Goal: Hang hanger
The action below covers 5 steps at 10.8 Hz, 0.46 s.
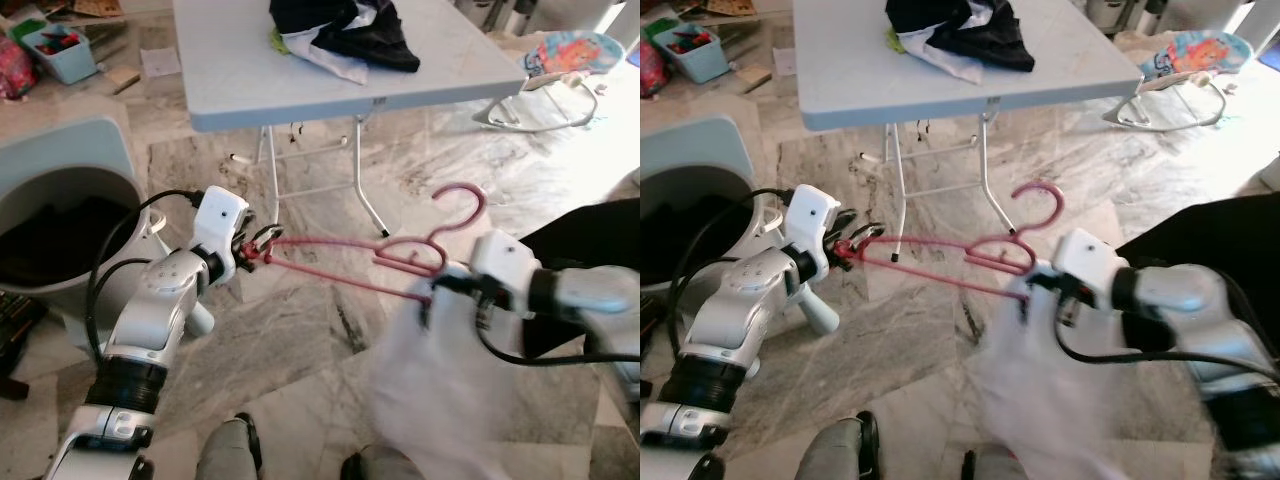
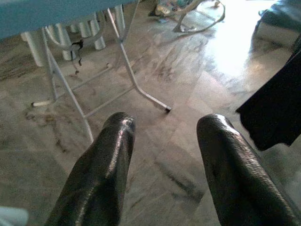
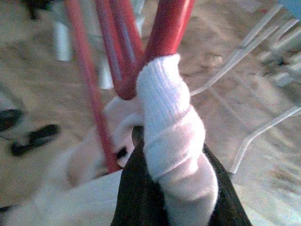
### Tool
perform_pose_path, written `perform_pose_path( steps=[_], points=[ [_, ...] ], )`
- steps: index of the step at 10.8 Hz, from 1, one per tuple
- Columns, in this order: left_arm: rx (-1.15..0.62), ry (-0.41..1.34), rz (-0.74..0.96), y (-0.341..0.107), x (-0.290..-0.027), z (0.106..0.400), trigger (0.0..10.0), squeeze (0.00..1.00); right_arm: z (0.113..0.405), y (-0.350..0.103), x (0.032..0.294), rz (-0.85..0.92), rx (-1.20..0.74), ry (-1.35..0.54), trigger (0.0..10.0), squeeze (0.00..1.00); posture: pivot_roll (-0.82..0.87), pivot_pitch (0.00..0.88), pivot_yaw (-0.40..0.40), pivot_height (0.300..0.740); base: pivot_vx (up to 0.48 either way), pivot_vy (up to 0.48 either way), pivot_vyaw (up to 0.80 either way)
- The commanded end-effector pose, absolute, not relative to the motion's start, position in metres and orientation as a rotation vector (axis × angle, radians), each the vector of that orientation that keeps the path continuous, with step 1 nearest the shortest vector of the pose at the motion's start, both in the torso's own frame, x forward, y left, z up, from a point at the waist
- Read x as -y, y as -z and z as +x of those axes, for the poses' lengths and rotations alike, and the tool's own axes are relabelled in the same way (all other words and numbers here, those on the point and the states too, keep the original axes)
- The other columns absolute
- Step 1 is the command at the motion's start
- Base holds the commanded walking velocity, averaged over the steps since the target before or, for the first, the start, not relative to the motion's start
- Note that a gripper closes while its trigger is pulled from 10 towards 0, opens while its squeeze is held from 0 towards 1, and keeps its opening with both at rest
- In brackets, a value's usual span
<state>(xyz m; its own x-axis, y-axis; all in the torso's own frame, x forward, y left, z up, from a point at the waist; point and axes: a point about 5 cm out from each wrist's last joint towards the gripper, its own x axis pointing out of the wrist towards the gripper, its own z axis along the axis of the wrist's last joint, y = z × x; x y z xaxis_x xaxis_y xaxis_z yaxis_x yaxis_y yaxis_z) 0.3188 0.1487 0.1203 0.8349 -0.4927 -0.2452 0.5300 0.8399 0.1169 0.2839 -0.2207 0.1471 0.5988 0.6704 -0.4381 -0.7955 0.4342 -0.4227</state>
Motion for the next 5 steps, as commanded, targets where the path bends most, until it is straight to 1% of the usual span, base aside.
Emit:
perform_pose_path(
  steps=[1, 2, 3, 4, 5],
  points=[
    [-0.239, 0.581, 0.217, -0.110, -0.145, 0.312, 10.0, 1.00, 0.289, -0.153, 0.224, -0.699, -0.180, -0.863, 10.0, 0.00, -0.11, 0.104, -0.058, 0.740, 0.000, 0.000, 0.00],
    [-0.261, 0.623, 0.264, -0.102, -0.144, 0.304, 10.0, 1.00, 0.294, -0.146, 0.224, -0.723, -0.196, -0.821, 10.0, 0.00, -0.10, 0.114, -0.054, 0.740, 0.000, 0.000, 0.00],
    [-0.286, 0.610, 0.301, -0.093, -0.148, 0.299, 10.0, 1.00, 0.300, -0.139, 0.219, -0.725, -0.208, -0.807, 10.0, 0.00, -0.09, 0.124, -0.042, 0.740, 0.000, 0.000, 0.00],
    [-0.310, 0.541, 0.319, -0.084, -0.159, 0.301, 10.0, 1.00, 0.307, -0.134, 0.210, -0.748, -0.180, -0.840, 10.0, 0.00, -0.09, 0.126, -0.031, 0.740, 0.000, 0.000, 0.00],
    [-0.297, 0.572, 0.309, -0.086, -0.157, 0.299, 10.0, 1.00, 0.313, -0.131, 0.205, -0.803, -0.179, -0.846, 10.0, 0.00, -0.09, 0.123, -0.031, 0.740, 0.000, 0.000, 0.00]
  ],
)
